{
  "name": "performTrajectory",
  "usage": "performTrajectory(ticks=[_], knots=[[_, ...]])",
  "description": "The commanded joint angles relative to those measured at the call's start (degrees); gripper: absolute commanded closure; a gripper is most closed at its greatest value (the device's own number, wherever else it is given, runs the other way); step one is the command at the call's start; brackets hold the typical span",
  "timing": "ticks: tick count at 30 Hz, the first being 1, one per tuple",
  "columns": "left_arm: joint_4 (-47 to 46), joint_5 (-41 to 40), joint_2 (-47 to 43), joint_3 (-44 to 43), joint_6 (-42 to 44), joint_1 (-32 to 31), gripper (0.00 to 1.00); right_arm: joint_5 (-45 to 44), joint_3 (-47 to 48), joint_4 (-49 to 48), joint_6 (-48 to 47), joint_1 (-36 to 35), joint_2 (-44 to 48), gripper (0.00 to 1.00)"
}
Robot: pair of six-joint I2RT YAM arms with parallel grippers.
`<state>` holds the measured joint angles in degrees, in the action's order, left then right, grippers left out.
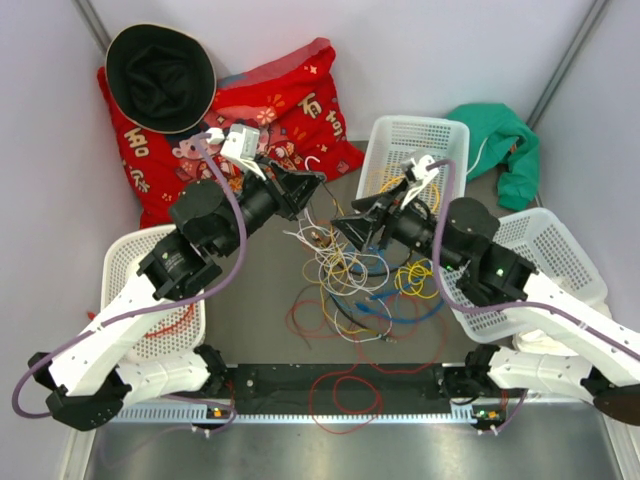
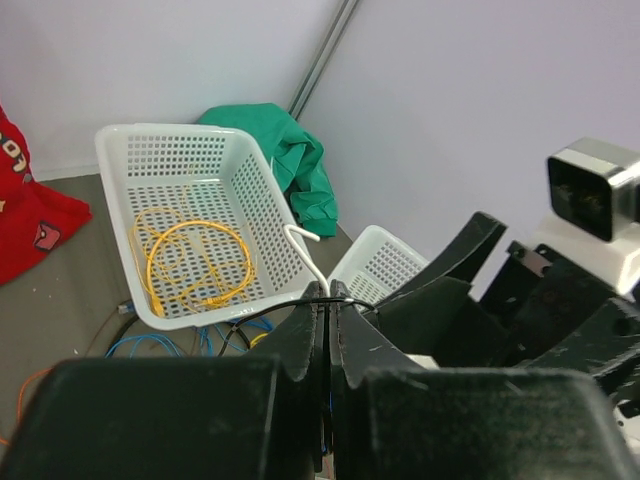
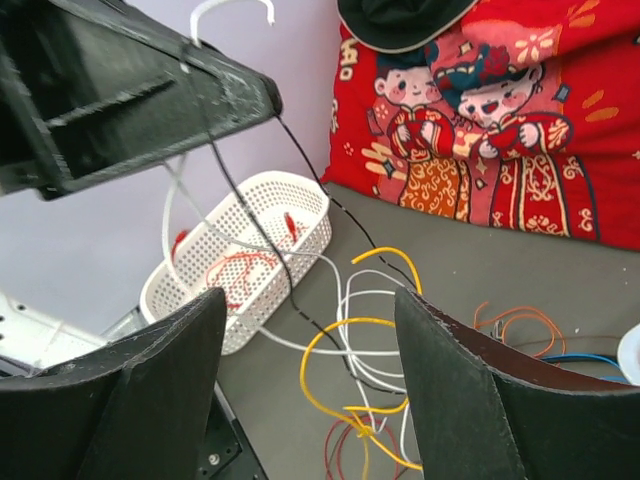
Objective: Untangle the cables
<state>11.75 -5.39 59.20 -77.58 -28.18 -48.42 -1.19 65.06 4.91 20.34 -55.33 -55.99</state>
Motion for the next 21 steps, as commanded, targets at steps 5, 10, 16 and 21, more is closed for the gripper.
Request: performTrajectory(ticks=[5, 10, 16, 21], knots=[[-2.8, 0.9, -0.5, 0.7, -0.9, 0.0, 1.00, -0.4, 6.0, -4.5, -2.1, -0.5, -6.1, 0.72], [-3.1, -0.1, -1.7, 3.1, -1.5, 0.0, 1.00, -4.1, 8.3, -4.4, -3.2, -0.5, -6.8, 1.00], [1.8, -8.5, -5.3, 6.0, -1.9, 0.0, 0.62, -13.0, 16.6, 5.6, -7.0, -0.6, -3.3, 1.00], [8.5, -22.7, -9.6, 9.6, -4.2, 0.0, 0.01, -20.2, 26.6, 15.5, -10.7, -0.6, -3.6, 1.00]])
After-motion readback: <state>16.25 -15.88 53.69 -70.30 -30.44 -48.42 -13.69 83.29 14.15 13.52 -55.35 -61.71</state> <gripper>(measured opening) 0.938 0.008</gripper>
